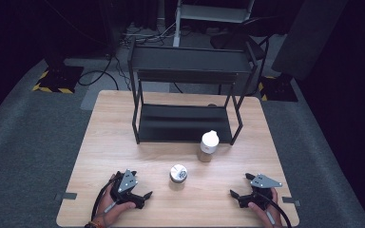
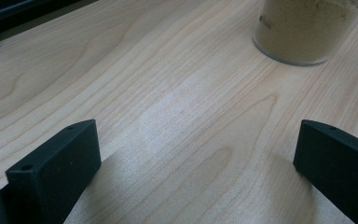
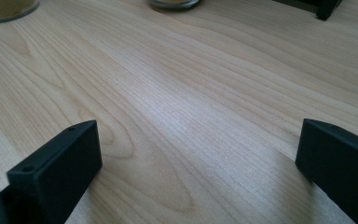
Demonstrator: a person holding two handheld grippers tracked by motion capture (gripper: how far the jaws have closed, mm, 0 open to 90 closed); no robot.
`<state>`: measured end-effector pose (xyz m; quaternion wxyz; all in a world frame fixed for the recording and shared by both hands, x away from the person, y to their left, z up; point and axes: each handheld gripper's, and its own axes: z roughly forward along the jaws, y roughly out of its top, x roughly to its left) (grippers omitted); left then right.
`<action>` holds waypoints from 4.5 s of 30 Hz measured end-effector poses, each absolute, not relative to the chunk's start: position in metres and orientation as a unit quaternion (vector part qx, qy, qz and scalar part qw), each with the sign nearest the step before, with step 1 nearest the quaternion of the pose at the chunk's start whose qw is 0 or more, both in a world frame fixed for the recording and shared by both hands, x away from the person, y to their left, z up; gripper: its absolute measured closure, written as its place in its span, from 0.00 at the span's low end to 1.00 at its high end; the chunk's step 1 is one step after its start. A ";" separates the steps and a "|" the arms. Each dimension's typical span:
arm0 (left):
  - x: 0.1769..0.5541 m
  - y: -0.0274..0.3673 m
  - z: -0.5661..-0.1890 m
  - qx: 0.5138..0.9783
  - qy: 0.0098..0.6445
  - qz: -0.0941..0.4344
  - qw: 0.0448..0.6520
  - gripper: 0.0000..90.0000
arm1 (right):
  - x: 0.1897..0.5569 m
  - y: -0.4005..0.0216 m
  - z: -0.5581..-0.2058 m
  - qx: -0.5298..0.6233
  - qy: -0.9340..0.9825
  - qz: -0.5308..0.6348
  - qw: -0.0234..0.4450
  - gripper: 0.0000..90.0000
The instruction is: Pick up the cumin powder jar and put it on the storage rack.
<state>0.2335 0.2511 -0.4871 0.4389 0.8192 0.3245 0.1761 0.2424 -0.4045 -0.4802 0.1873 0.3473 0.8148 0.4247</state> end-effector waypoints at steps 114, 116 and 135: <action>0.262 0.160 -0.481 0.780 0.285 0.147 0.537 0.34 | 0.243 -0.405 -0.480 0.346 0.816 0.425 0.187 0.00; 0.264 0.162 -0.480 0.777 0.292 0.141 0.539 0.34 | 0.243 -0.405 -0.480 0.346 0.816 0.425 0.187 0.00; 0.292 0.178 -0.387 0.766 0.291 0.170 0.548 0.34 | 0.242 -0.405 -0.480 0.347 0.815 0.425 0.187 0.00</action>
